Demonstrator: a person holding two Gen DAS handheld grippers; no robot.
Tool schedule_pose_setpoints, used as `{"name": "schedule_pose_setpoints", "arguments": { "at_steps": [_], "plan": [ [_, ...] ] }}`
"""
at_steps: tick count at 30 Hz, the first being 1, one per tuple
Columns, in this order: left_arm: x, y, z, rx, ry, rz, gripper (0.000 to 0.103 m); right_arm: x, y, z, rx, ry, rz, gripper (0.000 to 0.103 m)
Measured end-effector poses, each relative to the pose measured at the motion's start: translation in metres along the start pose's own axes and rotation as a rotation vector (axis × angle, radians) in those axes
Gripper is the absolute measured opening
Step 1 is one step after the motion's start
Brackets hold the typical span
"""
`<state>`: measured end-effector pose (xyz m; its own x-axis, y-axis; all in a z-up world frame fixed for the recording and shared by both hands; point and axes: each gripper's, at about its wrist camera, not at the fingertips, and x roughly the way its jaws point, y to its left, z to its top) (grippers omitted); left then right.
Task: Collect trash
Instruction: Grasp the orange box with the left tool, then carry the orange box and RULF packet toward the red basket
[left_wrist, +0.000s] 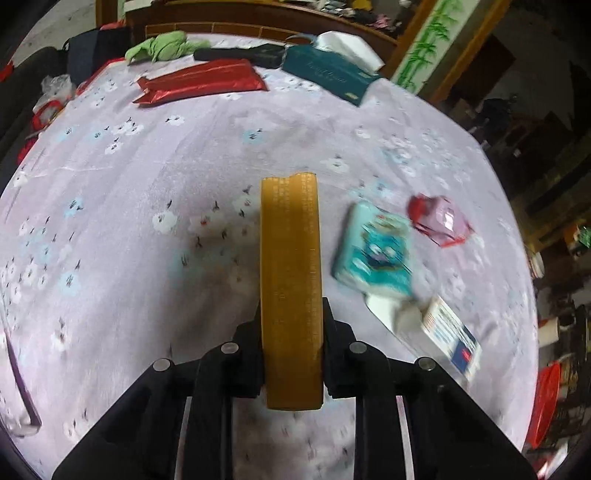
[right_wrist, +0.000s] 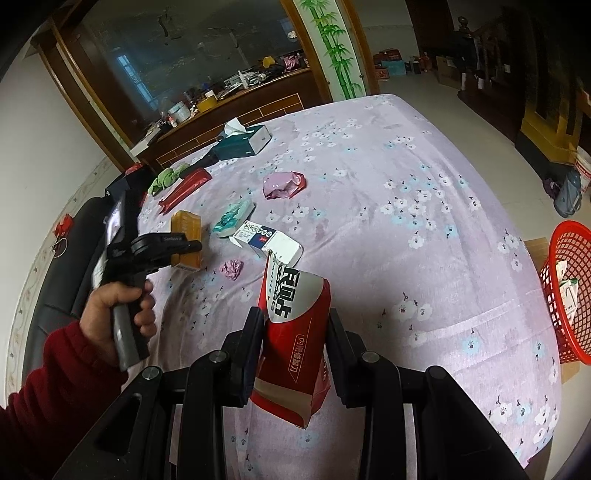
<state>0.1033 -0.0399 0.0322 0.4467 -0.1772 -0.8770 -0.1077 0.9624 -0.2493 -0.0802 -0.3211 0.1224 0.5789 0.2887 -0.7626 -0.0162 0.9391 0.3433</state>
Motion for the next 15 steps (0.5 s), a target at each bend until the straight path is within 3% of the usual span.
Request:
{"name": "schedule_pose_setpoints", "arguments": {
  "at_steps": [10,15],
  "plan": [
    [-0.086,-0.064,-0.095,0.312,-0.163,-0.075,0.022,-0.006,-0.01,-0.015,-0.021,-0.016,-0.049,0.035],
    [-0.109,-0.09,-0.135,0.384,-0.163,-0.129,0.022,-0.012,-0.023,-0.023,0.005,-0.015,-0.067,0.036]
  ]
}}
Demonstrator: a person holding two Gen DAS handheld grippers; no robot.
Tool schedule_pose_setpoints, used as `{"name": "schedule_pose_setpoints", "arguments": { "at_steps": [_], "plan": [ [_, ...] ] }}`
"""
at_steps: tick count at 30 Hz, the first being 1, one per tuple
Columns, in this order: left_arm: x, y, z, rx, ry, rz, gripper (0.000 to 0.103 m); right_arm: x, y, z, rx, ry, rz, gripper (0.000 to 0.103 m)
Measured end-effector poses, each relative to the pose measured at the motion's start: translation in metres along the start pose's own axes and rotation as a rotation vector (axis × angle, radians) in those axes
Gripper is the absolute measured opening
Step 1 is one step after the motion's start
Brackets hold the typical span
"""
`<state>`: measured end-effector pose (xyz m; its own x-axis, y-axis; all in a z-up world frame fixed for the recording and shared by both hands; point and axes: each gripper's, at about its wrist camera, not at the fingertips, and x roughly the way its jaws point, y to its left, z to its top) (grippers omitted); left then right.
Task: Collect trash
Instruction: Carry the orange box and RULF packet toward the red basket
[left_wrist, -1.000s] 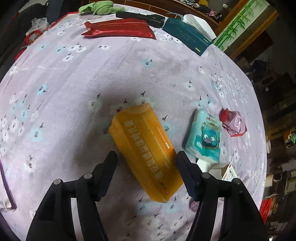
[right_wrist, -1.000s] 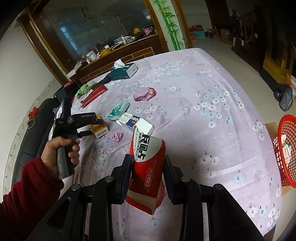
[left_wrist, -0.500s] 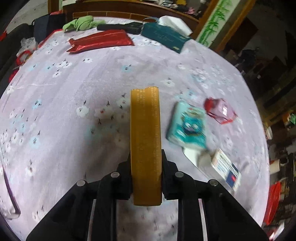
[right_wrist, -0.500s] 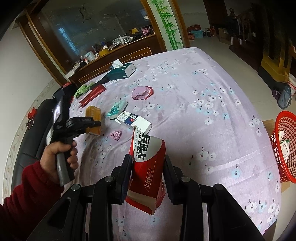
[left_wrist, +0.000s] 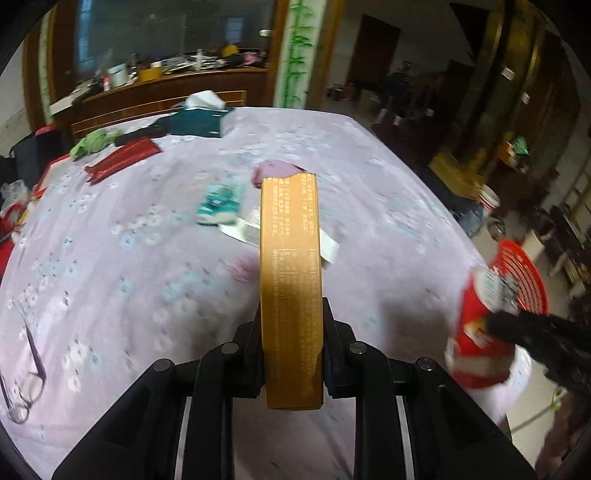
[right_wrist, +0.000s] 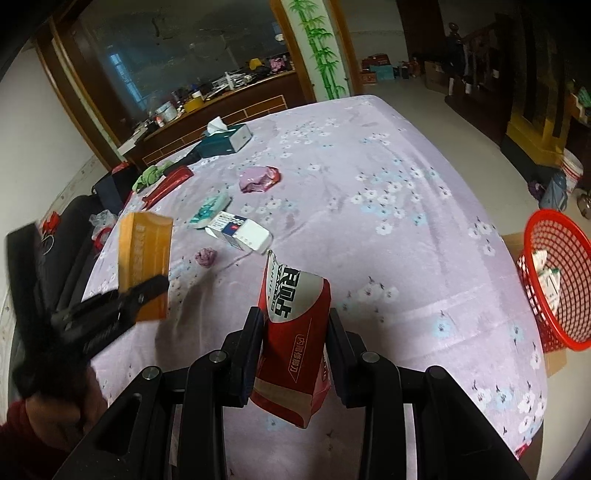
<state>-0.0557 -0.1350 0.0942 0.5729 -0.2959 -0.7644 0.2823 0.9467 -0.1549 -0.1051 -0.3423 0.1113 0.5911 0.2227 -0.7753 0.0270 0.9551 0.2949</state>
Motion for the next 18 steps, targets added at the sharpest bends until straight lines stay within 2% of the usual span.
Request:
{"name": "schedule_pose_setpoints", "arguments": {
  "at_steps": [18],
  "plan": [
    [-0.01,-0.083,0.003,0.16,0.004,-0.061,0.022,-0.037,-0.045,-0.01,0.084,-0.071,-0.031,0.036]
  ]
}}
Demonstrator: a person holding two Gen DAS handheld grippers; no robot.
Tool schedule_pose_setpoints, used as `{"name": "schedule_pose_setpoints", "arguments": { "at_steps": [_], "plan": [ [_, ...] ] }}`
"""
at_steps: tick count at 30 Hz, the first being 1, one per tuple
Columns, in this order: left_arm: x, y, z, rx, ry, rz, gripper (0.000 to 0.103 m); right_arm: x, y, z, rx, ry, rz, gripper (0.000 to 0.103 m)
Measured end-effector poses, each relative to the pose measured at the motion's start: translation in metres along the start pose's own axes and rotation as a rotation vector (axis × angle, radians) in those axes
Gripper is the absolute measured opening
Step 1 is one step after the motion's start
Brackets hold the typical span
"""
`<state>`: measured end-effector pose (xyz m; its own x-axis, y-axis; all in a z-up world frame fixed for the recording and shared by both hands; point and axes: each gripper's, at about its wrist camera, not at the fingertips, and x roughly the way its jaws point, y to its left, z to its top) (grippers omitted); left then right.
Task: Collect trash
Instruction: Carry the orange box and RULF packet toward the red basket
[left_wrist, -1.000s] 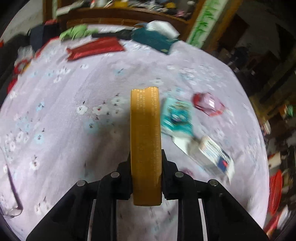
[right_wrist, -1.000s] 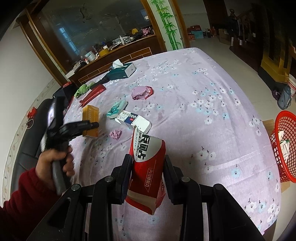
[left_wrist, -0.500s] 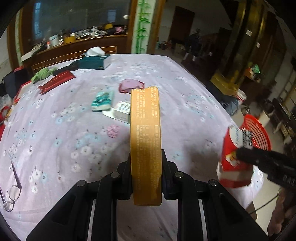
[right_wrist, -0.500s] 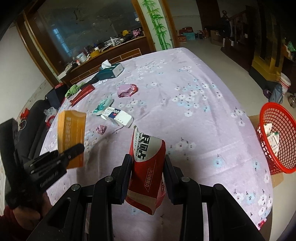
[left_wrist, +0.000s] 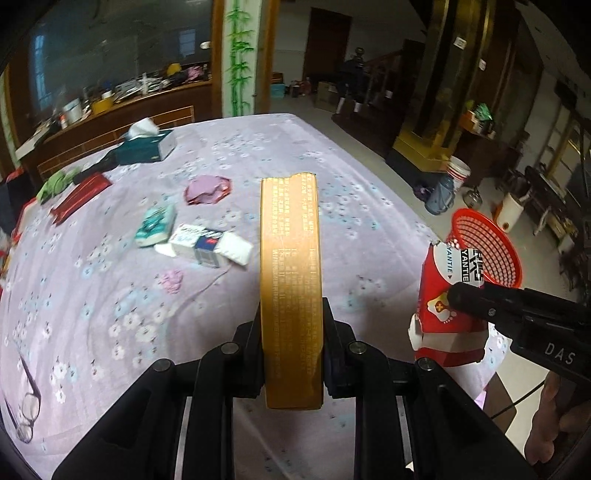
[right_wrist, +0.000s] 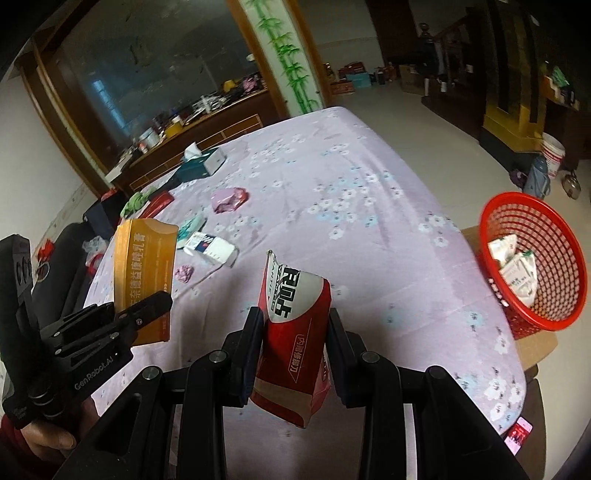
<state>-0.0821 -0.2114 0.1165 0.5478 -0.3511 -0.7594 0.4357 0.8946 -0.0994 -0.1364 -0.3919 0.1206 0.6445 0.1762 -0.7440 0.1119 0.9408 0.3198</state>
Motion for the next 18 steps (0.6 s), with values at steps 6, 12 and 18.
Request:
{"name": "schedule_pose_setpoints", "arguments": {
  "at_steps": [6,12,18],
  "plan": [
    [0.002,-0.026,0.006,0.049,-0.004,-0.034,0.022,-0.012,-0.015,0.001,0.03,-0.017,-0.022,0.036],
    [0.005,-0.039,0.012,0.07,-0.01,-0.053,0.022,-0.021,-0.026,0.004,0.043,-0.036,-0.037,0.036],
    [0.007,-0.051,0.017,0.086,-0.015,-0.069,0.022,-0.027,-0.033,0.006,0.054,-0.05,-0.042,0.036]
  ]
}}
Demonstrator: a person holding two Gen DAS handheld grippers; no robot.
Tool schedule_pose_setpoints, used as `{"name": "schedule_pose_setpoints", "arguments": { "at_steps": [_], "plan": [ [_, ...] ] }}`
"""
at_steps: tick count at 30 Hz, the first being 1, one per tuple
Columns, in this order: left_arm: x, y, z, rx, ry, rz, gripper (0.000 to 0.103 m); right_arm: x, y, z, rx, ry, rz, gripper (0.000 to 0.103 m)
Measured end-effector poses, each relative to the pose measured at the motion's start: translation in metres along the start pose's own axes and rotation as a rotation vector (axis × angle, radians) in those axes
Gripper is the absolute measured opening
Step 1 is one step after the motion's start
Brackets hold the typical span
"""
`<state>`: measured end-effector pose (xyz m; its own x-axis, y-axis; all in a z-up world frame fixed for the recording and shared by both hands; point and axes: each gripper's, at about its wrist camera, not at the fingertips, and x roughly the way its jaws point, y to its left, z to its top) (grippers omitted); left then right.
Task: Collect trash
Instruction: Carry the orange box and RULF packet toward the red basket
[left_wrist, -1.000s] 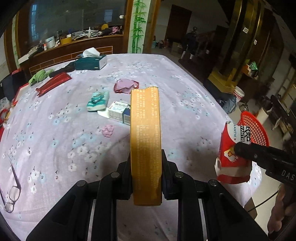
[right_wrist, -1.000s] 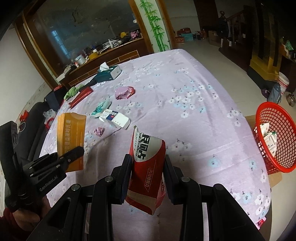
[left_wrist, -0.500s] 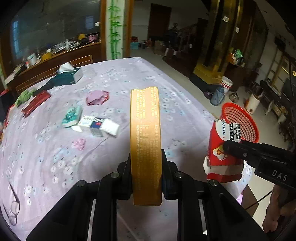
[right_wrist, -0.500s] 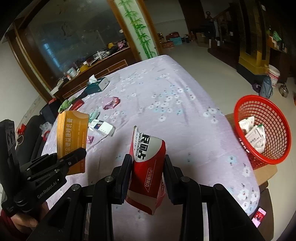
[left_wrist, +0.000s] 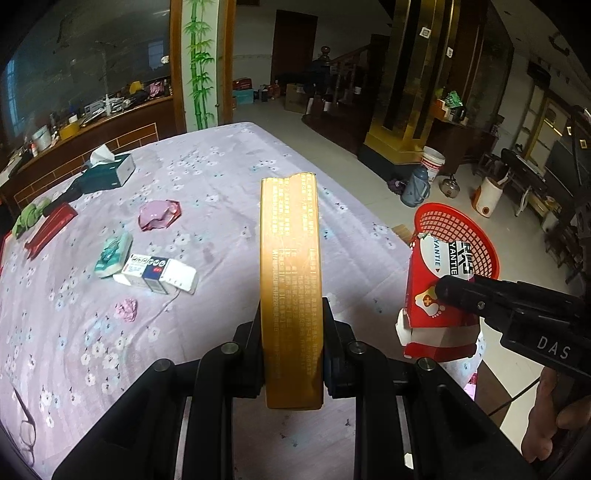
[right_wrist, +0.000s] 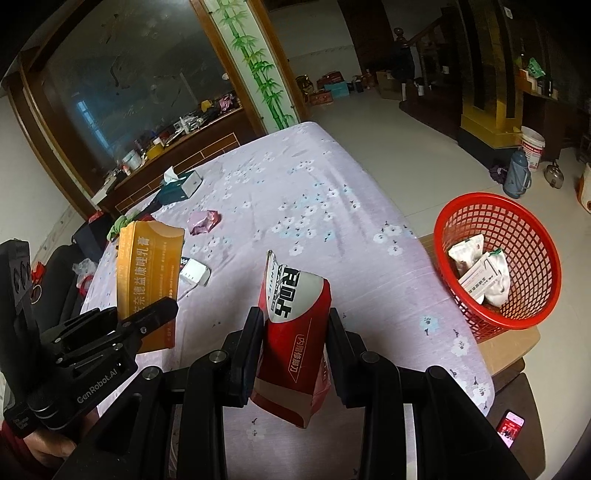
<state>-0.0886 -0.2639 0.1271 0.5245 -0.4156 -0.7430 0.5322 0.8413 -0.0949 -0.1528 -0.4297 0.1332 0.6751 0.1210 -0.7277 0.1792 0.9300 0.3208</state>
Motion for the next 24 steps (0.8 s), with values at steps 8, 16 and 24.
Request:
{"name": "schedule_pose_setpoints", "arguments": {
  "at_steps": [8,16,24],
  "plan": [
    [0.007,-0.009,0.007,0.015,-0.004,-0.011,0.022,-0.004,-0.01,0.004,0.009,-0.006,-0.012,0.036],
    [0.012,-0.013,0.01,0.015,-0.002,-0.017,0.022,0.0,-0.017,0.008,0.01,0.006,-0.015,0.036],
    [0.014,-0.014,0.013,0.011,-0.003,-0.014,0.022,0.004,-0.02,0.013,0.014,0.009,-0.008,0.036]
  ]
}}
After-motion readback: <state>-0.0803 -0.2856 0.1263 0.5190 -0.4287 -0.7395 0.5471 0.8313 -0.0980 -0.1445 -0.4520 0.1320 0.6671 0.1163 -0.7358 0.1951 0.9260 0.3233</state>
